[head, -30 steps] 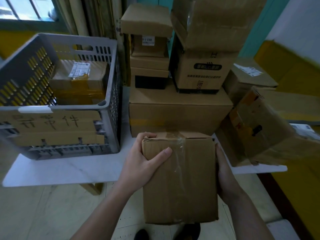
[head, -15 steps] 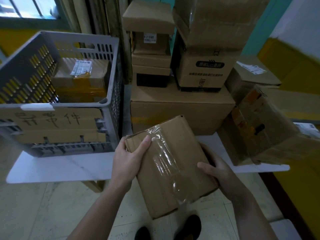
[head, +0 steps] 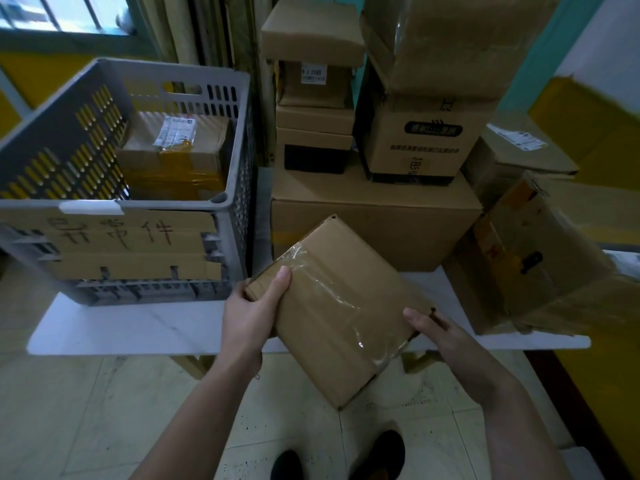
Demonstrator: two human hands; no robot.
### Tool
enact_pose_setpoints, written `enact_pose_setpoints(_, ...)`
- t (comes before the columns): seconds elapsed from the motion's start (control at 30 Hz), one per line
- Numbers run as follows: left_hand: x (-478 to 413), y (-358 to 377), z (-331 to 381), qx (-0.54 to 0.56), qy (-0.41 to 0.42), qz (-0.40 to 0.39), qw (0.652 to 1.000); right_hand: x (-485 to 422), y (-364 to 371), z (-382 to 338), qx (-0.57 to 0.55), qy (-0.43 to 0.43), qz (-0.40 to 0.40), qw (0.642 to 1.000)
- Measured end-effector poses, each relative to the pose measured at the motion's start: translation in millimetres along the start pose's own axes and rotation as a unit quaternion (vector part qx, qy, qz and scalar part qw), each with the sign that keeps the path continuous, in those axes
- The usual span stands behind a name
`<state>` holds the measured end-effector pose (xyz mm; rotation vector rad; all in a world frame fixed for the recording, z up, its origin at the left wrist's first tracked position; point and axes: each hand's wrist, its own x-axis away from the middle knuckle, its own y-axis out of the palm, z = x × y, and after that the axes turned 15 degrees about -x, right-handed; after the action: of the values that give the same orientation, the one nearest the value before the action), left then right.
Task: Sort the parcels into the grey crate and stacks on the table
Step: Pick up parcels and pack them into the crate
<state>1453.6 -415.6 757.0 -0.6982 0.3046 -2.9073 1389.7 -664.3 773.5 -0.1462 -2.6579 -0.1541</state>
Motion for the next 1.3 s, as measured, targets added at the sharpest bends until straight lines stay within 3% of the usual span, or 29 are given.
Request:
enact_pose_setpoints(0.13, -3, -8, 5, -0.238, 0.097, -0.014, 0.966, -6, -1, 2, -0.023, 0.065, 0.068, 0.995)
enact_pose_setpoints(0.37, -8, -10, 13, -0.354, 0.219, -0.086, 0.905, -8, 7, 3, -0.056, 0.047, 0.084, 0.994)
enact_pose_setpoints(0.6, -12, -9, 16, -0.345, 0.188, -0.066, 0.917, 0, 3, 5, -0.071, -0.021, 0.018, 0.997)
enact_pose_setpoints(0.7, -16, -16, 19, -0.332, 0.154, -0.039, 0.930, 4, -5, -1, 0.013, -0.066, -0.036, 0.997)
enact_pose_setpoints(0.83, -20, -22, 21, -0.316, 0.122, -0.037, 0.940, 5, 1, -11, 0.108, -0.113, -0.017, 0.988)
enact_pose_setpoints(0.97, -16, -19, 21, -0.305, 0.113, -0.030, 0.945, 2, 8, -15, 0.114, -0.146, -0.001, 0.983)
enact_pose_setpoints(1.03, -16, -22, 20, -0.266, 0.088, -0.051, 0.959, 2, 6, -15, 0.114, -0.153, -0.010, 0.982)
enact_pose_setpoints(1.13, -14, -29, 23, -0.175, 0.013, -0.147, 0.973, 4, 2, -13, 0.068, -0.164, -0.032, 0.984)
enact_pose_setpoints(1.3, -7, -27, 23, -0.195, 0.051, -0.199, 0.959, 8, 0, -13, 0.007, -0.170, -0.035, 0.985)
